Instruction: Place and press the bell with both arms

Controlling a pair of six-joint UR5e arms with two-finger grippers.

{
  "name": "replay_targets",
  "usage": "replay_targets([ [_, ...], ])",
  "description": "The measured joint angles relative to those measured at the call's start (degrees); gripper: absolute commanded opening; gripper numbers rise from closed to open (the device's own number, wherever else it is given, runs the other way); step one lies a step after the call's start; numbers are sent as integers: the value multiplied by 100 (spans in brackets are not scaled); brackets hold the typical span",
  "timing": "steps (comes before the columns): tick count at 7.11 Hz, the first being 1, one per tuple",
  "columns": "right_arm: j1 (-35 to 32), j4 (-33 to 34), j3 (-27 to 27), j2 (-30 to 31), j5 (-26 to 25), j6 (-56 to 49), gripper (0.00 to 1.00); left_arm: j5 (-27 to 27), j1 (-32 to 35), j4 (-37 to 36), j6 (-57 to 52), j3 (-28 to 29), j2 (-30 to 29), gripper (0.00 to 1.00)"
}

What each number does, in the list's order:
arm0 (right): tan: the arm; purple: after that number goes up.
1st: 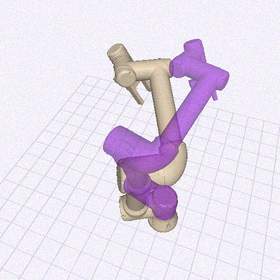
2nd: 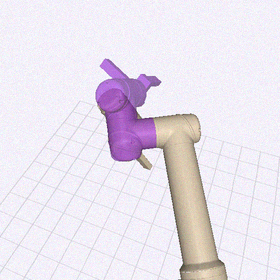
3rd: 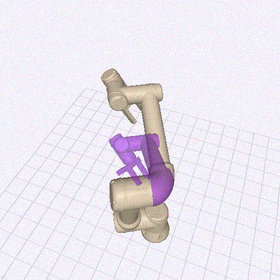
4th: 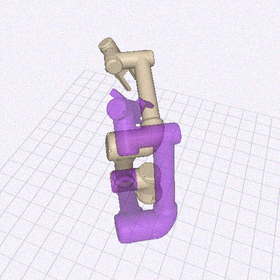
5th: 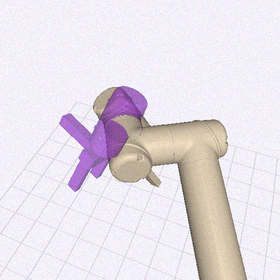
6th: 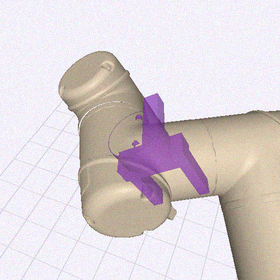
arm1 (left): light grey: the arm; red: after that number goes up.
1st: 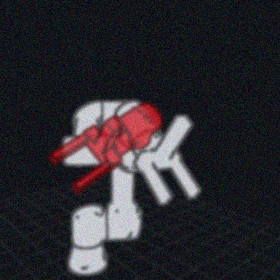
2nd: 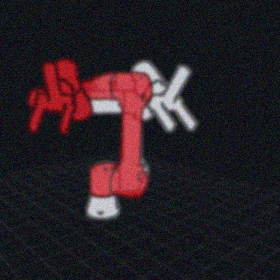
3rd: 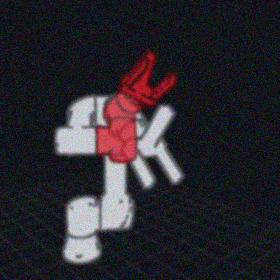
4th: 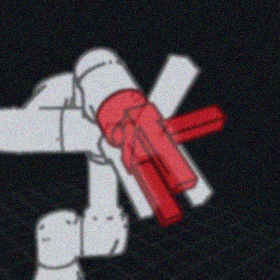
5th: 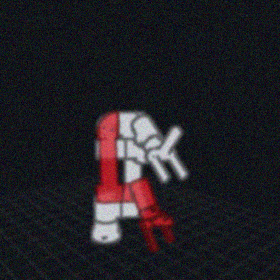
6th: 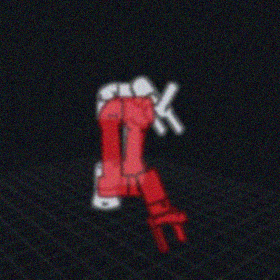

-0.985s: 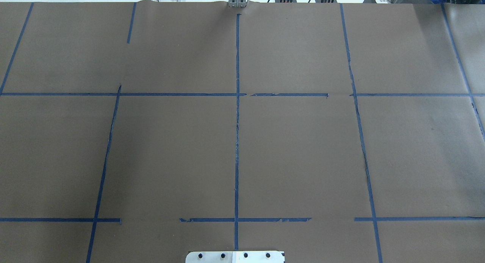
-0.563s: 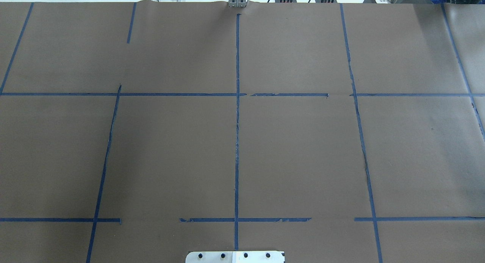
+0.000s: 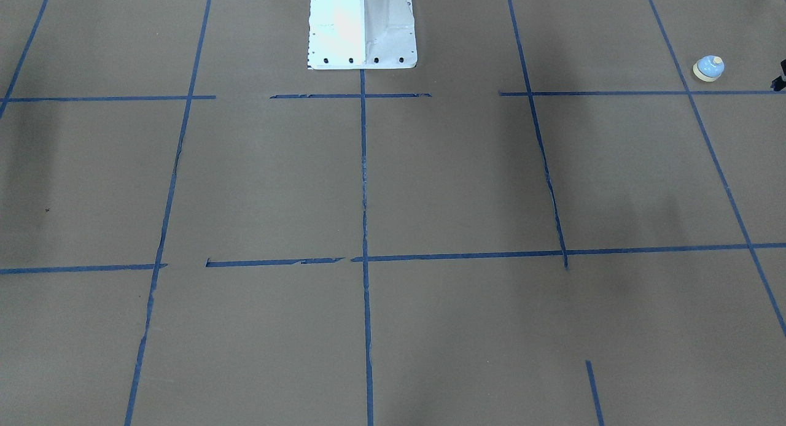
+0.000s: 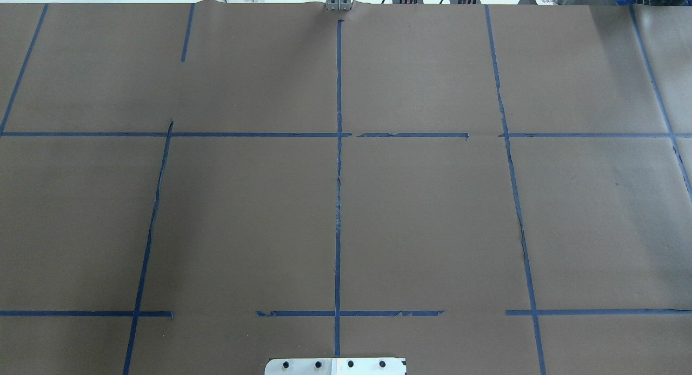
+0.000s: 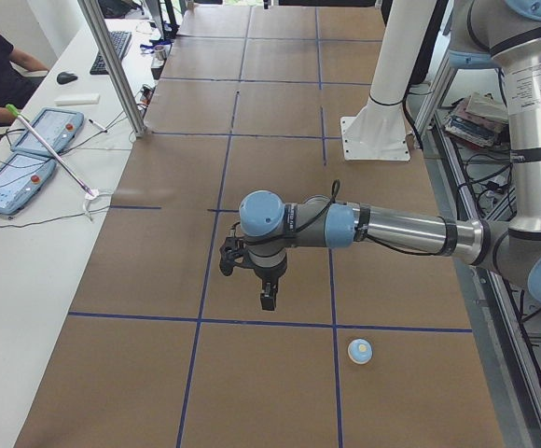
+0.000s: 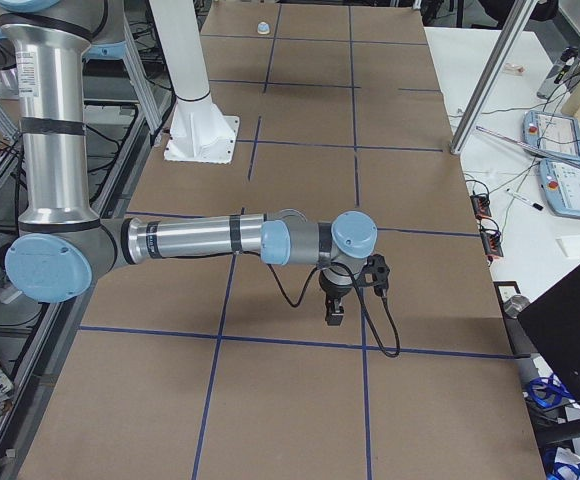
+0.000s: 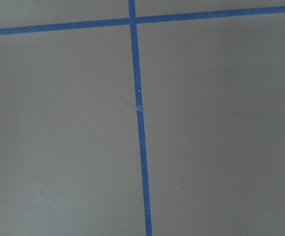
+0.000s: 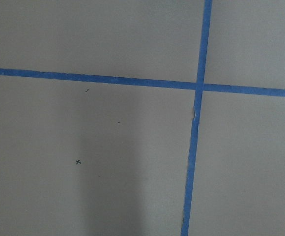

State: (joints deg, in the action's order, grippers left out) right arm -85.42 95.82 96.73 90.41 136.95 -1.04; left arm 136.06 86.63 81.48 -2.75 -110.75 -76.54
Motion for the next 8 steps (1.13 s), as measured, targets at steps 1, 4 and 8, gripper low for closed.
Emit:
replay_targets([
  [1, -1, 2, 18, 15, 4, -1, 100, 156, 1, 8, 2, -128, 121, 100],
  [4, 2, -1, 41, 36, 5, 5, 100, 289, -8, 58, 55, -372, 219, 100],
  [8, 17, -2, 62, 38, 7, -5, 100, -67, -825, 610, 680, -178, 272, 100],
])
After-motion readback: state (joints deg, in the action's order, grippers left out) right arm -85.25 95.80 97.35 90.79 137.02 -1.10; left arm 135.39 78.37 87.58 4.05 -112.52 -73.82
